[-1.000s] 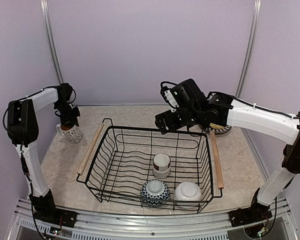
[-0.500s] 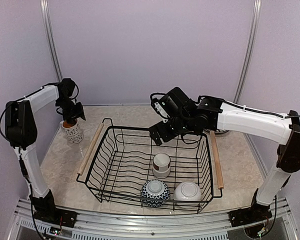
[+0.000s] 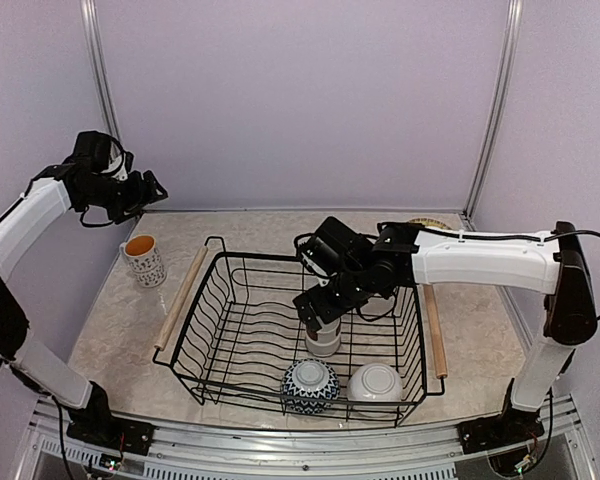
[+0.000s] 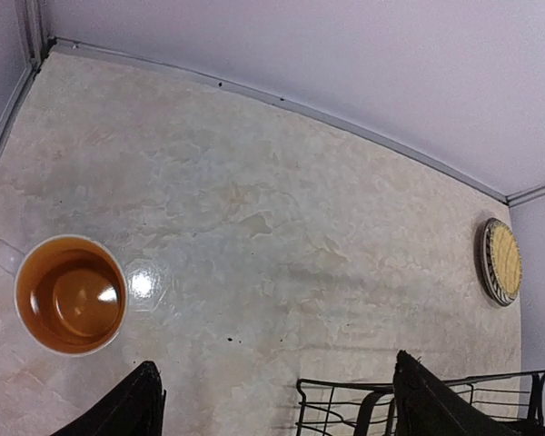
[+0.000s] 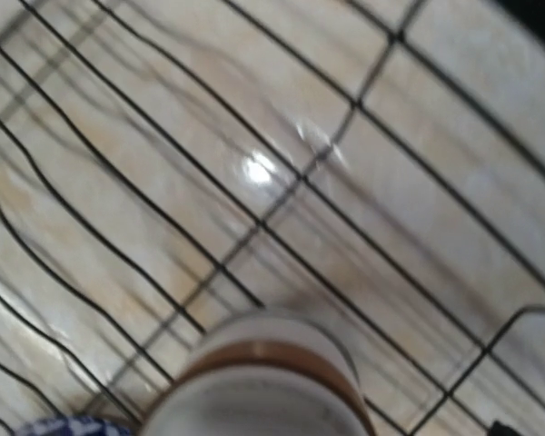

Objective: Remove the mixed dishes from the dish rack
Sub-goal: Grab the cup from the dish rack.

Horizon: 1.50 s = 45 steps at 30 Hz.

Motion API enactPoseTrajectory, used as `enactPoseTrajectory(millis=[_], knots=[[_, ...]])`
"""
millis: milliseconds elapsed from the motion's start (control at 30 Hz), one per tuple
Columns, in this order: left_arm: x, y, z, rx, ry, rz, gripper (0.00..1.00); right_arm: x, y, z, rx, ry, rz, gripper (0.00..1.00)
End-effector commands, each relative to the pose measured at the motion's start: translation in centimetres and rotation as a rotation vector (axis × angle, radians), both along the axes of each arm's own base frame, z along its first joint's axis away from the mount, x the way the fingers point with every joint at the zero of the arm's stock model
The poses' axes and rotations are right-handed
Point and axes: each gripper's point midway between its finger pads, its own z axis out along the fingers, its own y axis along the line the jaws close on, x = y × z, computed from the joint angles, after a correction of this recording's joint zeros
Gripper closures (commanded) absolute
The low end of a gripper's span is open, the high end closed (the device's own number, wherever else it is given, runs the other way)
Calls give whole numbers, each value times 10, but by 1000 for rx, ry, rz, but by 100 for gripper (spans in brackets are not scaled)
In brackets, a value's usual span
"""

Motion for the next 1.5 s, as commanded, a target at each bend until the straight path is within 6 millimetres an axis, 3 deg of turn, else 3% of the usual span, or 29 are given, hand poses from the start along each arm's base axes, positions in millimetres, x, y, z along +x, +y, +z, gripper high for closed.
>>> enactPoseTrajectory(millis=[0, 333, 467, 767, 900, 1200, 1467], knots=[[-6, -25, 37, -73, -172, -126, 14, -14, -15, -31, -81, 78, -42, 0], [-31, -45, 75, -106, -334, -229, 7, -19, -8, -48, -58, 134, -47, 7], [-34, -50, 78, -105, -347, -249, 1, -19, -6, -53, -61, 139, -45, 12], [-39, -61, 79, -105, -355, -289, 1, -21, 0, -58, -35, 150, -38, 18], [-39, -63, 79, -102, -355, -290, 1, -20, -2, -56, -37, 144, -47, 26], [-44, -67, 84, -104, -375, -305, 1, -14, 0, -28, 29, 94, -64, 46], [-49, -78, 86, -129, -379, -353, 1, -6, 10, 33, 221, 1, -37, 60]])
